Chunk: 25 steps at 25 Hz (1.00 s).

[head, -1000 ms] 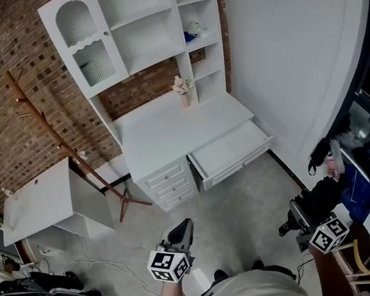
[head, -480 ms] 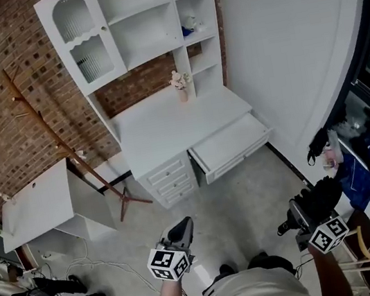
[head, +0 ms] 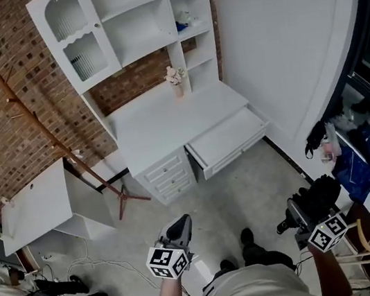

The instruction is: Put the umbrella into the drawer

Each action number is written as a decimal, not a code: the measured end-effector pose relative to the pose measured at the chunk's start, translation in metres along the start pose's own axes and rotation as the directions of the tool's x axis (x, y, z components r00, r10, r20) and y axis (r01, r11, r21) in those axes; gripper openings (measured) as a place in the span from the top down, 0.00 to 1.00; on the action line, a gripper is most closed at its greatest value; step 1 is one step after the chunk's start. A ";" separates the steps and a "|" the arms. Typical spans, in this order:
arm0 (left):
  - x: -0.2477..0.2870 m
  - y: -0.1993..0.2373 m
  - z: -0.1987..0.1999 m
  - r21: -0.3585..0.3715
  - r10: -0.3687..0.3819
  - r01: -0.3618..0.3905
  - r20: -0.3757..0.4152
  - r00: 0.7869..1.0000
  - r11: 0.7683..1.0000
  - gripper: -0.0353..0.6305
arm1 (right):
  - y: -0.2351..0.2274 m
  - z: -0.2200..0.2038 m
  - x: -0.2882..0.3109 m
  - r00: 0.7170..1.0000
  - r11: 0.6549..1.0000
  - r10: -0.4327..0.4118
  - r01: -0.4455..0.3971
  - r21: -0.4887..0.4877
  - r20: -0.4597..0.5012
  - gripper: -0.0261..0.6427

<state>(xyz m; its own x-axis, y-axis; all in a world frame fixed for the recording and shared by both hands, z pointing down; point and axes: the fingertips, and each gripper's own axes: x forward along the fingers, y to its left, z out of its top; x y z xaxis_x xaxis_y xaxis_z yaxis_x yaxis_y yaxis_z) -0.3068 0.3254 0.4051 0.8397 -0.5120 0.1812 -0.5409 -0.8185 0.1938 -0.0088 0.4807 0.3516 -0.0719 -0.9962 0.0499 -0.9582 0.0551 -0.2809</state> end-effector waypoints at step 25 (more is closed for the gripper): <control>0.112 0.017 0.005 -0.015 0.058 -0.059 -0.065 0.996 0.998 0.91 | -0.088 -0.006 0.110 0.995 0.996 0.081 -0.079 0.040 -0.062 0.57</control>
<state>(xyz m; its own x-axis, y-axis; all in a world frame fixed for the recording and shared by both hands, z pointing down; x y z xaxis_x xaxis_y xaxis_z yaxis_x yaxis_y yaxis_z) -0.2218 0.2526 0.4238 0.8016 -0.5408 0.2546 -0.5906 -0.7825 0.1971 0.0658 0.3668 0.3875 -0.1666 -0.9823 0.0860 -0.9378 0.1309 -0.3217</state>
